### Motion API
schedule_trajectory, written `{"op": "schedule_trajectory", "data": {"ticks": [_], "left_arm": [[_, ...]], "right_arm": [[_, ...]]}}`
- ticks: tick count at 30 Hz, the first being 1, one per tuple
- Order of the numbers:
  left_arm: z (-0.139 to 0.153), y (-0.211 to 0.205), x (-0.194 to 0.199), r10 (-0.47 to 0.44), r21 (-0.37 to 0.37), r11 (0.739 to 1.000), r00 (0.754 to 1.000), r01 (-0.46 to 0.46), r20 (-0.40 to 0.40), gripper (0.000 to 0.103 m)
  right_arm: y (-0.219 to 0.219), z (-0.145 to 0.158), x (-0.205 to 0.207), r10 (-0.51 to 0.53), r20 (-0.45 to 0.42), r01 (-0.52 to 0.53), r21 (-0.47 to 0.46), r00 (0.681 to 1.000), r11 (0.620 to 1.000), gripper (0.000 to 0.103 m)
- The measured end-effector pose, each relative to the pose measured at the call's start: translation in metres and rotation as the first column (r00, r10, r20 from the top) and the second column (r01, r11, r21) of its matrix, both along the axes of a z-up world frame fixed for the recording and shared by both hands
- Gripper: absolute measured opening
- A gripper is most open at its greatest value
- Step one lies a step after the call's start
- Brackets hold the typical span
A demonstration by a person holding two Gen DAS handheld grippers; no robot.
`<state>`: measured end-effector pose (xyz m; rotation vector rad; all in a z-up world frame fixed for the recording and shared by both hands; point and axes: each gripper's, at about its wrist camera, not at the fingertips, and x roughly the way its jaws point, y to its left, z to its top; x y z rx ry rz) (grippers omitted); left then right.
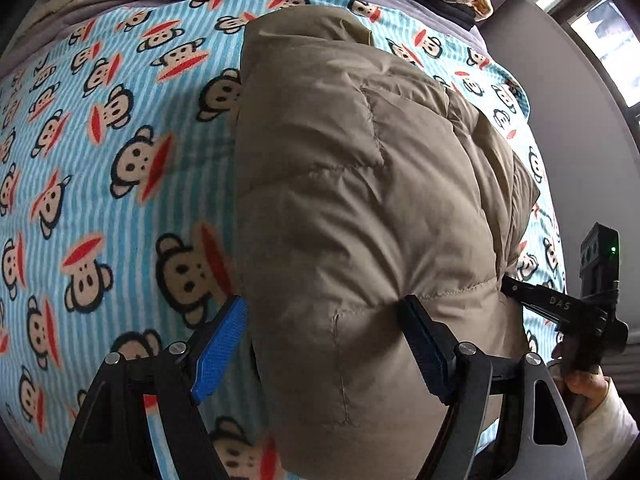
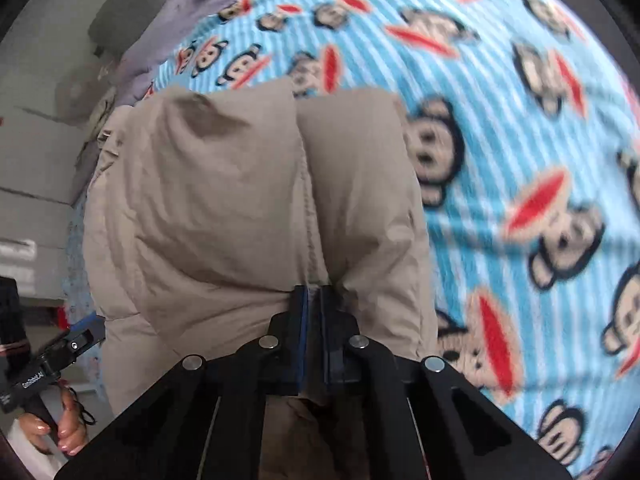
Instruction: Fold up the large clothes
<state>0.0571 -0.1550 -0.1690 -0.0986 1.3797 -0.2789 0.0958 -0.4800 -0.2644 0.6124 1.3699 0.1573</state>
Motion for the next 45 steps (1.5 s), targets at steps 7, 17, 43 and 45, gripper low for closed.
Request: {"op": "schedule_trajectory", "data": {"ticks": [7,17,43,45], "left_arm": [[0.006,0.001,-0.004,-0.038,0.03,0.999,0.999,0.038,-0.012,0.08],[0.015,0.008,-0.012,-0.011,0.075,0.997,1.0,0.012,-0.003,0.103],[-0.001,0.012,-0.007,0.008,0.068,0.998,0.999,-0.005,-0.047,0.103],[-0.004,0.014,-0.005,0.0,0.032,0.999,0.998,0.003,-0.07,0.103]], "right_arm": [[0.003,0.012,-0.01,-0.014,-0.011,0.014,-0.029,1.0,0.999,0.009],[0.011,0.014,-0.004,-0.033,-0.041,0.03,-0.08,0.999,0.996,0.009],[-0.02,0.038,-0.041,-0.079,-0.026,0.079,-0.002,0.997,0.997,0.103],[-0.028,0.031,-0.043,-0.106,-0.046,0.107,0.017,0.993,0.994,0.103]]}}
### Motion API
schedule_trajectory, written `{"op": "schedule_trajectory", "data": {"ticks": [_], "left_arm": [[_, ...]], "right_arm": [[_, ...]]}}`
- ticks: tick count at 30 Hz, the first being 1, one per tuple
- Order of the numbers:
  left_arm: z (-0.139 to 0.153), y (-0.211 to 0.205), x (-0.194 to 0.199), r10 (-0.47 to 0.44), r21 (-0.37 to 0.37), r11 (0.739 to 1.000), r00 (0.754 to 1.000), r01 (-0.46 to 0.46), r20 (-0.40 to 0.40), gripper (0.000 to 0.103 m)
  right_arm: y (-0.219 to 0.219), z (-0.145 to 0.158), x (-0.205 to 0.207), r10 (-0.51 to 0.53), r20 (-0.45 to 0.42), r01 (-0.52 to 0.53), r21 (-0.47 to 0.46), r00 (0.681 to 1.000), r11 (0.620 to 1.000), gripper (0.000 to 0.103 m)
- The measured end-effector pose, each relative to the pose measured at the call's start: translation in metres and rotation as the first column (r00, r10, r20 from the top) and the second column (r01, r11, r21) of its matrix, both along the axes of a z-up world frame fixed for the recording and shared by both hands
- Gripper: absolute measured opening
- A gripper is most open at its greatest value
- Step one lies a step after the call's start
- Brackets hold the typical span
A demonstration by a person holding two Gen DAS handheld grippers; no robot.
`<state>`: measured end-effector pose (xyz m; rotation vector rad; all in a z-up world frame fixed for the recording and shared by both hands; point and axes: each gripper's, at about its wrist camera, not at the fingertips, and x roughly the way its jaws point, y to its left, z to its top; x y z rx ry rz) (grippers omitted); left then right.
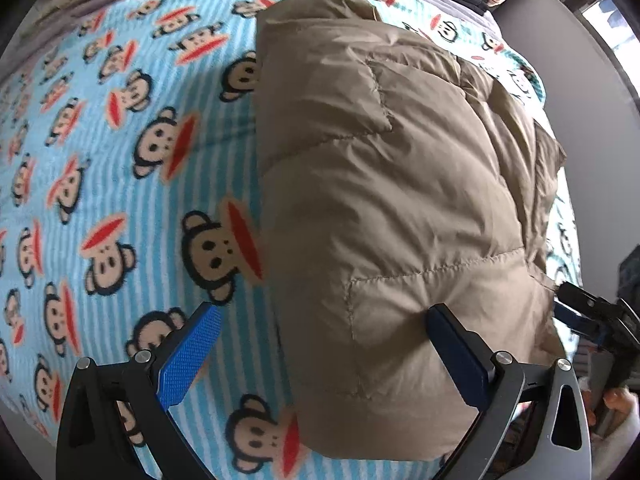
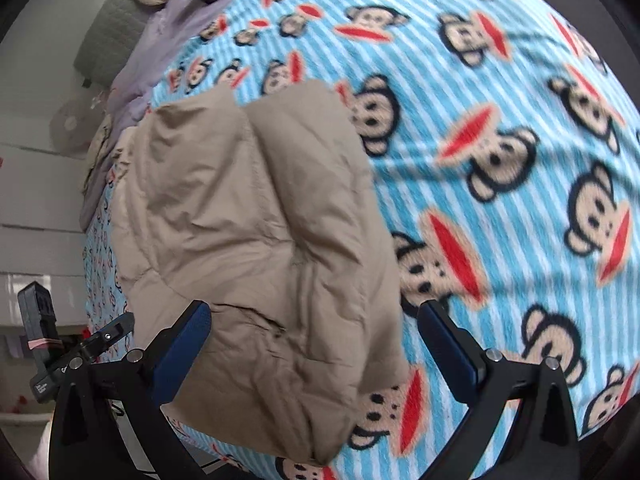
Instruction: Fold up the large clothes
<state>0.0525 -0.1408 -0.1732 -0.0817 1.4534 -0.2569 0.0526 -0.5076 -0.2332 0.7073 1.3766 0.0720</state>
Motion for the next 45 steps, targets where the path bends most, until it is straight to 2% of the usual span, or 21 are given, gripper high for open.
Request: {"op": "schedule_trajectory", "data": {"ticks": [3,7,10,14,17,19,22,24,26,29,34,41,43,45], "left_arm": [[-0.005,0.006,0.005,0.021,-0.029,0.999,0.999,-0.022,-0.029,0.103],[-0.005,0.016,0.014,0.047,-0.067,0.997,0.999,-0.049,-0.027,0.103],[-0.004,0.025,0.023,0.062,-0.146,0.987,0.997,-0.067,-0.036,0.103],[-0.01,0.033,0.034,0.059,-0.275,0.958,0.994,-0.082,-0.089,0.103],[-0.014,0.033,0.041,0.032,-0.378,0.923,0.993,-0.074,-0.117,0.103],[-0.019,0.032,0.046,0.015,-0.415,0.907,0.992,-0.067,-0.128,0.103],[-0.031,0.03,0.054,0.01,-0.376,0.924,0.988,-0.067,-0.152,0.103],[-0.037,0.029,0.057,-0.004,-0.387,0.92,0.987,-0.059,-0.162,0.103],[-0.039,0.028,0.058,-0.026,-0.434,0.899,0.986,-0.049,-0.166,0.103],[-0.045,0.029,0.061,-0.045,-0.49,0.871,0.985,-0.041,-0.164,0.103],[-0.075,0.033,0.065,-0.066,-0.502,0.864,0.98,-0.037,-0.186,0.103],[-0.112,0.027,0.073,-0.044,-0.597,0.794,0.97,-0.112,-0.241,0.103],[-0.118,0.022,0.075,-0.042,-0.612,0.78,0.966,-0.128,-0.255,0.103],[-0.122,0.017,0.076,-0.04,-0.61,0.78,0.962,-0.139,-0.27,0.103]], "right_arm": [[-0.008,-0.005,-0.001,-0.029,-0.005,0.029,0.027,1.0,0.999,0.103],[-0.013,-0.011,0.006,-0.019,-0.017,0.02,0.034,1.0,0.999,0.103],[-0.016,-0.016,0.015,-0.003,-0.021,0.004,0.035,1.0,0.999,0.103],[-0.019,-0.02,0.026,-0.007,-0.002,0.007,0.092,1.0,0.996,0.103],[-0.02,-0.017,0.033,-0.009,0.046,0.001,0.172,0.999,0.985,0.103],[-0.018,-0.012,0.041,0.019,0.087,-0.038,0.216,0.996,0.976,0.103],[-0.01,-0.015,0.057,0.104,0.089,-0.119,0.196,0.991,0.973,0.103],[-0.007,-0.021,0.066,0.151,0.067,-0.161,0.166,0.986,0.973,0.103],[-0.003,-0.024,0.07,0.182,0.059,-0.189,0.158,0.981,0.969,0.103],[0.003,-0.028,0.078,0.208,0.08,-0.221,0.225,0.975,0.949,0.103],[0.012,-0.06,0.101,0.26,0.064,-0.266,0.324,0.964,0.908,0.103],[0.029,-0.082,0.128,0.311,0.083,-0.318,0.396,0.947,0.862,0.103],[0.03,-0.088,0.135,0.297,0.083,-0.304,0.42,0.951,0.855,0.103],[0.028,-0.092,0.14,0.29,0.075,-0.294,0.424,0.954,0.857,0.103]]}}
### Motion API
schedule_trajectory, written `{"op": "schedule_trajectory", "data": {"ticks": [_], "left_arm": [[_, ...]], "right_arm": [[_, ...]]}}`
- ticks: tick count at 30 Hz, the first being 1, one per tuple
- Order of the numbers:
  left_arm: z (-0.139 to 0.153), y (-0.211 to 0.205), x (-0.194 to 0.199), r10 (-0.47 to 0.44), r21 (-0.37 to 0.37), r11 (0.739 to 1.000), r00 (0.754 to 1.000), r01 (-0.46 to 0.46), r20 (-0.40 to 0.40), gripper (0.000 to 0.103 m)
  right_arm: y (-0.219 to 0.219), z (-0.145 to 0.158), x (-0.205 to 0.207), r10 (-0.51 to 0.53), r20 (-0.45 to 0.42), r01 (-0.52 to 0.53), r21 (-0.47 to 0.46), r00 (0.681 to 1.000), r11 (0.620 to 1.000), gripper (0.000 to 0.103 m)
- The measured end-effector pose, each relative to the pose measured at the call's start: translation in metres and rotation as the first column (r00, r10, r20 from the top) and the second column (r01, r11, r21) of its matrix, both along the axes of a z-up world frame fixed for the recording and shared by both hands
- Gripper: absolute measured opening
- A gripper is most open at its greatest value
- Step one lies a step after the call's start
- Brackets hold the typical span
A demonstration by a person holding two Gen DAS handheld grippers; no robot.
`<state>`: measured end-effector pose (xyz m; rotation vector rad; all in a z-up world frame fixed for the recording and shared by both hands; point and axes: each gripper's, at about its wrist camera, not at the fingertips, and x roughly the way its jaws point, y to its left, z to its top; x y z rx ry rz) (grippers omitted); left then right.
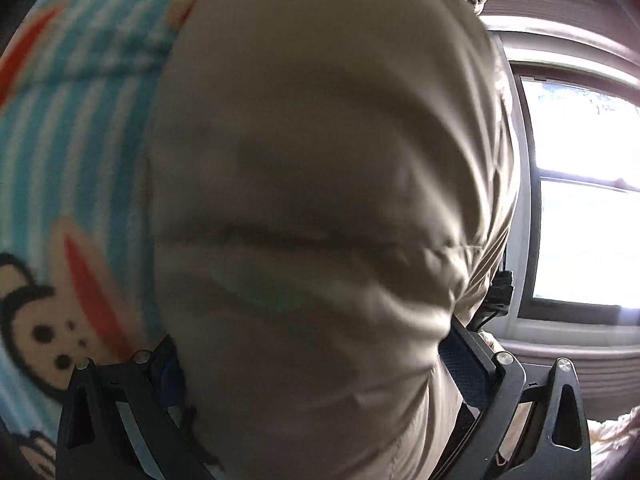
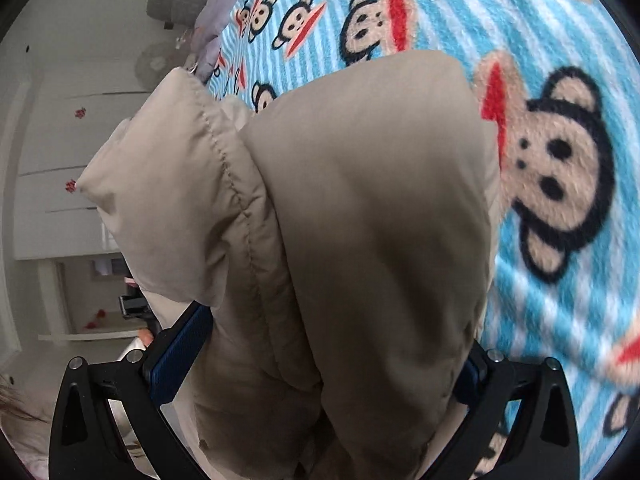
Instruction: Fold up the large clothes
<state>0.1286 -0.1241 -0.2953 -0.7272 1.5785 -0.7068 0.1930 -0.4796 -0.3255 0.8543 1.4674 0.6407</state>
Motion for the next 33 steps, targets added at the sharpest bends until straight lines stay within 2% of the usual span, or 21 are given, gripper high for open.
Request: {"op": "schedule_trajectory", "data": {"ticks": [3,5,7,12,15,18,19,20,22,28,33], "left_arm": [[0.003,0.0,-0.001,-0.019,0.021,1.0,1.0,0.019,0.01,0.103],[0.003,-0.001,0.0,-0.029,0.031,0.999,1.0,0.028,0.01,0.103],[0.0,-0.005,0.002,-0.031,0.027,0.999,0.999,0.03,0.009,0.103],[-0.007,-0.01,0.007,-0.006,0.014,1.0,1.0,0.006,0.003,0.103],[-0.004,-0.017,0.007,-0.009,0.038,0.999,1.0,0.008,0.02,0.103],[0.013,-0.025,0.002,-0.021,0.081,0.997,0.997,0.015,0.073,0.094],[0.021,-0.026,0.0,-0.023,0.086,0.996,0.996,0.015,0.091,0.089],[0.032,-0.023,-0.003,-0.024,0.086,0.996,0.994,0.015,0.105,0.087],[0.046,-0.027,-0.006,-0.032,0.082,0.996,0.991,0.021,0.131,0.084],[0.084,-0.032,-0.021,-0.057,0.045,0.998,0.98,0.049,0.191,0.084],[0.11,0.0,-0.016,-0.043,-0.004,0.999,0.974,0.045,0.224,0.084]], "right_arm": [[-0.005,0.004,-0.001,0.008,0.005,-0.008,-0.04,1.0,0.999,0.103],[-0.006,0.011,-0.003,0.06,0.025,-0.058,-0.087,0.998,0.995,0.103],[-0.007,0.01,-0.002,0.096,0.023,-0.093,-0.094,0.995,0.991,0.103],[-0.003,-0.002,0.005,0.065,0.003,-0.065,-0.018,0.998,0.998,0.103],[-0.004,-0.007,0.005,0.016,-0.014,-0.015,0.047,1.0,0.999,0.103],[-0.004,-0.003,-0.002,-0.012,-0.014,0.014,0.095,1.0,0.995,0.096],[-0.004,-0.001,-0.005,-0.014,-0.01,0.015,0.099,1.0,0.995,0.086],[-0.004,0.003,-0.007,-0.021,-0.005,0.021,0.101,1.0,0.995,0.081],[-0.002,0.012,-0.01,-0.038,0.006,0.037,0.107,0.999,0.994,0.076],[0.013,0.048,-0.016,-0.06,0.054,0.05,0.176,0.997,0.983,0.076],[0.038,0.082,-0.018,-0.079,0.102,0.056,0.209,0.992,0.976,0.076]]}}
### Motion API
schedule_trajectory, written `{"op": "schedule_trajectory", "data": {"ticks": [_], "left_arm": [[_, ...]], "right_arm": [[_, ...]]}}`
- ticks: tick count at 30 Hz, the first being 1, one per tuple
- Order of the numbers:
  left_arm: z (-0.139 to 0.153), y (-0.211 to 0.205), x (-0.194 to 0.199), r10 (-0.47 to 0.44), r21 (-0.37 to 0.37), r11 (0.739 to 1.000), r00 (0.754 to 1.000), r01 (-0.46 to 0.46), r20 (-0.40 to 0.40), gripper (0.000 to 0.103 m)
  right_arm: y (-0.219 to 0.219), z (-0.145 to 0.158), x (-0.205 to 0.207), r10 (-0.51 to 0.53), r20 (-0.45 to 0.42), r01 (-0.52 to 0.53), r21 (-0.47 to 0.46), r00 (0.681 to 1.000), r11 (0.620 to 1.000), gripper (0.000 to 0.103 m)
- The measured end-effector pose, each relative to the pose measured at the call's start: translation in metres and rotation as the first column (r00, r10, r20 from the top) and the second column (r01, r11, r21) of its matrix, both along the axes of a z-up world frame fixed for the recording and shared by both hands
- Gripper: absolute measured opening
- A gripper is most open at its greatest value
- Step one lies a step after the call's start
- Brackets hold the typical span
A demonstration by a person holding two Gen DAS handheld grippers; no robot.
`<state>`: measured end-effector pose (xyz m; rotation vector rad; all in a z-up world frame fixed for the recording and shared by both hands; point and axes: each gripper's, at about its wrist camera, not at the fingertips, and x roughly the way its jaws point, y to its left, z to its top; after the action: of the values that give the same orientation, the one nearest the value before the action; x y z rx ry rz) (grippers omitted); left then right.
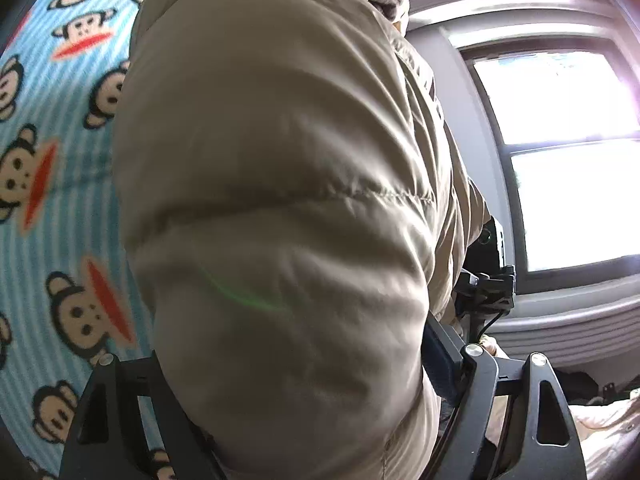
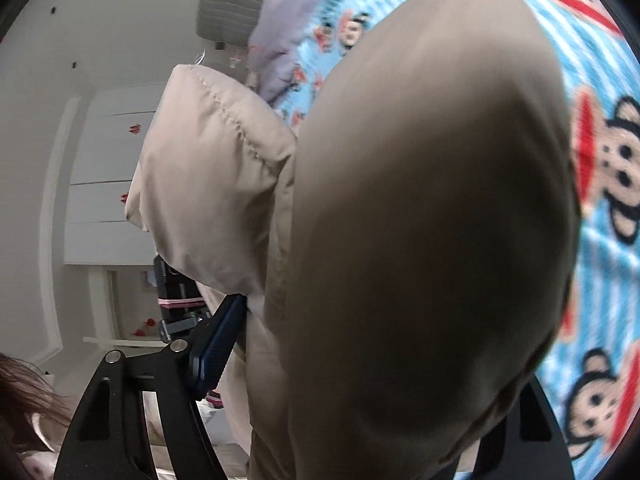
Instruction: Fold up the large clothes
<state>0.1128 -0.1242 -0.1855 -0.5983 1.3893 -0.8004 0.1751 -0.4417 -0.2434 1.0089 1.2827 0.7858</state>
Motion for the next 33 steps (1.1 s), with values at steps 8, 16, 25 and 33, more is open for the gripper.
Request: {"op": "schedule_trajectory", "data": {"ticks": [8,16,25,33], "left_arm": [[0.013,0.085,0.002,-0.019,0.006,1.0,1.0,0.019,0.022,0.084],[-0.007,0.214,0.024,-0.027,0.144,0.989,0.999,0.03,-0.022,0.084],[-0.05,0.245,0.014,0.091,0.316,0.946,0.995,-0.071,-0.05,0.089],[0.04,0.228,-0.003,0.107,0.495,0.841,0.965,-0.216,0.24,0.066]], "right_arm": [[0.088,0.022,-0.009,0.01,0.025,-0.01,0.022,1.0,1.0,0.076],[0.234,-0.01,-0.019,0.009,-0.038,-0.007,0.048,0.999,0.999,0.076],[0.296,-0.032,-0.008,-0.07,-0.188,0.009,-0.308,0.98,0.951,0.079],[0.231,0.05,-0.035,-0.114,0.001,0.093,-0.58,0.993,0.809,0.067]]}}
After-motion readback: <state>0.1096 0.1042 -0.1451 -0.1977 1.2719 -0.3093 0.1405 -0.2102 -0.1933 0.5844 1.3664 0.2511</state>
